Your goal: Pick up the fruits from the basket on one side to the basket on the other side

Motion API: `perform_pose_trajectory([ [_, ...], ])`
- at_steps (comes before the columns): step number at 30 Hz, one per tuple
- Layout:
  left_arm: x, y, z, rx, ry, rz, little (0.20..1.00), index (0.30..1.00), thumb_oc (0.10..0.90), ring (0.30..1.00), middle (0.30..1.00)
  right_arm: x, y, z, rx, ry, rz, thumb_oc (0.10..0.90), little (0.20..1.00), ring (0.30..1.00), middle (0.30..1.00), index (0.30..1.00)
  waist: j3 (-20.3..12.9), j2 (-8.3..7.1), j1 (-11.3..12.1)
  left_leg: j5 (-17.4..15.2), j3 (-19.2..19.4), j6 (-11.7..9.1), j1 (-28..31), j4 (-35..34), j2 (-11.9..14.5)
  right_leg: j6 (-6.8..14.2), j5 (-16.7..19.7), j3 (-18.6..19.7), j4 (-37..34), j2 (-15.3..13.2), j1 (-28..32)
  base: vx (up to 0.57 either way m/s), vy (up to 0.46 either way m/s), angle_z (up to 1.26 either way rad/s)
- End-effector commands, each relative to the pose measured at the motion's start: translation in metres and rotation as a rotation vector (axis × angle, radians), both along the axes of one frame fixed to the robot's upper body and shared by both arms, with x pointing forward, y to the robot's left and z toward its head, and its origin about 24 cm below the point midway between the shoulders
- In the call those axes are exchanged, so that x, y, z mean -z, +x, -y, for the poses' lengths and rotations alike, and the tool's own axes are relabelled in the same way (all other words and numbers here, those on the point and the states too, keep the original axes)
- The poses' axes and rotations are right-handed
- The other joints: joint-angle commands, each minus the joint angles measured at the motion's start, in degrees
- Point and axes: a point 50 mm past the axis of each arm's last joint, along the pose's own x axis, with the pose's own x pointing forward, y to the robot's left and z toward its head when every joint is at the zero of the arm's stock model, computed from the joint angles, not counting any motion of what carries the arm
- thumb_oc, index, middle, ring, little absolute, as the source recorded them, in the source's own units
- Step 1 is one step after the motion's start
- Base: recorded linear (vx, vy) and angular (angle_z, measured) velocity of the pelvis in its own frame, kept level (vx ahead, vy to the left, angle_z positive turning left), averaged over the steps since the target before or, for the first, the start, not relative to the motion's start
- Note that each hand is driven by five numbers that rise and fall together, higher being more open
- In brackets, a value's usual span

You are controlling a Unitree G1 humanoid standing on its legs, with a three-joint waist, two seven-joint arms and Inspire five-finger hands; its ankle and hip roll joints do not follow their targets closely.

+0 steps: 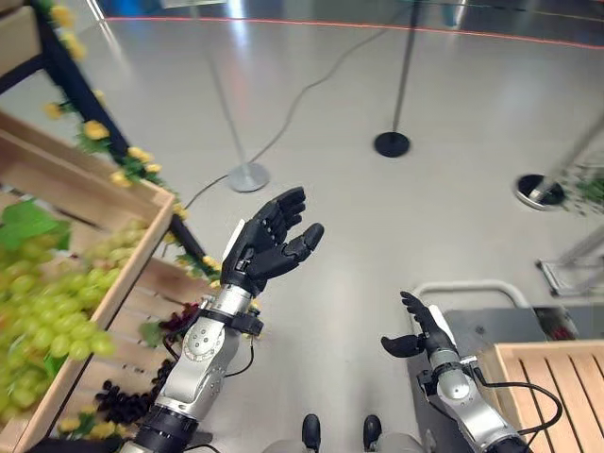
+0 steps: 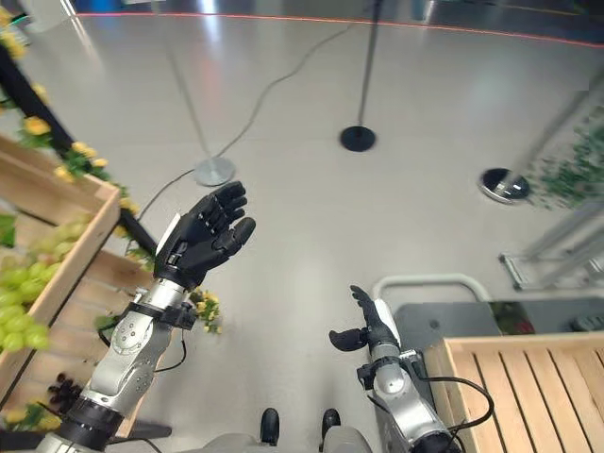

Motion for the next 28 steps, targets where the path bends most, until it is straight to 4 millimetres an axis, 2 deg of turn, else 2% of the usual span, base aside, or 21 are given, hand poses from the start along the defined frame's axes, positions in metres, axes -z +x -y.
perform_pose_trajectory([
  [1, -0.006, 0.005, 0.003, -0.04, -0.04, 0.095, 0.9, 0.9, 0.8, 0.9, 0.9, -0.009, 0.012, -0.01, -0.013, 0.102, 0.086, 0.8, 0.9, 0.9, 0.9, 0.9, -5.2, -2.63, 1.8, -2.8, -6.0, -1.9, -1.1, 2.8, -2.3, 1.9, 6.5, 1.2, -9.6, -0.2, 5.8, -0.02, -0.047, -0.43],
  [2, 0.001, 0.005, 0.003, -0.053, -0.041, 0.063, 0.9, 0.9, 0.8, 0.9, 0.9, -0.007, 0.011, -0.01, 0.004, 0.116, 0.071, 0.8, 0.9, 0.9, 0.9, 0.9, -5.3, -2.73, 1.7, -2.7, -5.9, -2.0, -1.0, 2.6, -2.3, 1.7, 7.0, 1.4, -10.6, -0.1, 6.0, -0.03, -0.033, -0.34],
  [4, 0.035, 0.0, 0.001, -0.104, -0.018, -0.063, 0.9, 0.9, 0.8, 0.9, 0.9, 0.007, 0.005, -0.011, 0.04, 0.177, 0.006, 0.8, 0.9, 0.9, 0.9, 0.9, -5.9, -2.77, 1.5, -2.5, -5.6, -2.4, -0.4, 1.3, -1.9, 1.0, 7.2, 1.8, -12.1, 0.6, 6.6, -0.03, -0.026, -0.16],
  [5, 0.038, -0.001, 0.001, -0.106, -0.018, -0.074, 0.9, 0.9, 0.8, 0.9, 0.9, 0.008, 0.004, -0.011, 0.039, 0.178, 0.002, 0.8, 0.9, 0.9, 0.9, 0.9, -5.9, -2.77, 1.4, -2.6, -5.6, -2.4, -0.4, 1.3, -1.9, 0.9, 7.3, 1.9, -12.1, 0.7, 6.6, -0.02, -0.015, -0.1],
  [7, 0.067, -0.008, 0.001, -0.133, 0.012, -0.199, 0.9, 0.9, 0.8, 0.9, 0.9, 0.02, -0.004, -0.01, 0.055, 0.2, -0.062, 0.8, 0.9, 0.9, 0.9, 0.9, -6.3, -2.8, 1.0, -2.6, -5.4, -2.5, -0.3, 1.2, -1.8, 0.8, 7.2, 2.0, -12.1, 0.9, 6.5, -0.02, -0.014, -0.11],
  [11, 0.128, -0.032, -0.001, -0.167, 0.045, -0.503, 0.9, 0.9, 0.8, 0.9, 0.9, 0.048, -0.025, -0.004, 0.103, 0.235, -0.188, 0.8, 0.9, 0.9, 0.9, 0.9, -6.8, -2.77, 0.3, -3.0, -4.8, -2.3, 0.4, 1.1, -1.9, 0.5, 7.0, 2.4, -12.1, 1.4, 6.6, 0.0, -0.007, -0.04],
  [14, 0.161, -0.052, 0.0, -0.162, 0.101, -0.672, 0.9, 0.9, 0.8, 0.9, 0.9, 0.064, -0.036, -0.004, 0.119, 0.252, -0.274, 0.8, 0.9, 0.9, 0.9, 0.9, -7.1, -2.67, 0.2, -3.1, -4.6, -2.1, 0.7, 1.0, -1.9, 0.4, 7.0, 2.4, -12.0, 1.6, 6.7, 0.0, 0.0, 0.0],
  [19, 0.192, -0.085, -0.002, -0.185, 0.094, -0.874, 0.9, 0.9, 0.8, 0.9, 0.9, 0.079, -0.052, -0.008, 0.136, 0.315, -0.376, 0.8, 0.9, 0.9, 0.9, 0.9, -7.4, -2.49, 0.4, -3.2, -5.0, -1.8, 1.4, 0.8, -2.2, 0.4, 6.9, 2.1, -12.0, 1.5, 7.0, 0.0, 0.0, 0.0],
  [23, 0.204, -0.105, -0.001, -0.192, 0.095, -0.957, 0.9, 0.9, 0.8, 0.9, 0.9, 0.086, -0.061, -0.01, 0.178, 0.346, -0.409, 0.8, 0.9, 0.9, 0.9, 0.9, -7.4, -2.49, 0.7, -3.3, -5.3, -1.7, 1.6, 0.7, -2.3, 0.4, 6.8, 1.8, -11.8, 1.4, 7.2, 0.0, 0.0, 0.0],
  [28, 0.209, -0.114, -0.001, -0.184, 0.082, -0.993, 0.9, 0.9, 0.8, 0.9, 0.9, 0.088, -0.063, -0.01, 0.201, 0.359, -0.414, 0.8, 0.9, 0.9, 0.9, 0.9, -7.5, -2.66, 0.9, -3.5, -5.7, -1.5, 2.1, 0.5, -2.6, 0.4, 6.6, 1.6, -11.9, 1.3, 7.7, 0.01, 0.001, 0.01],
])
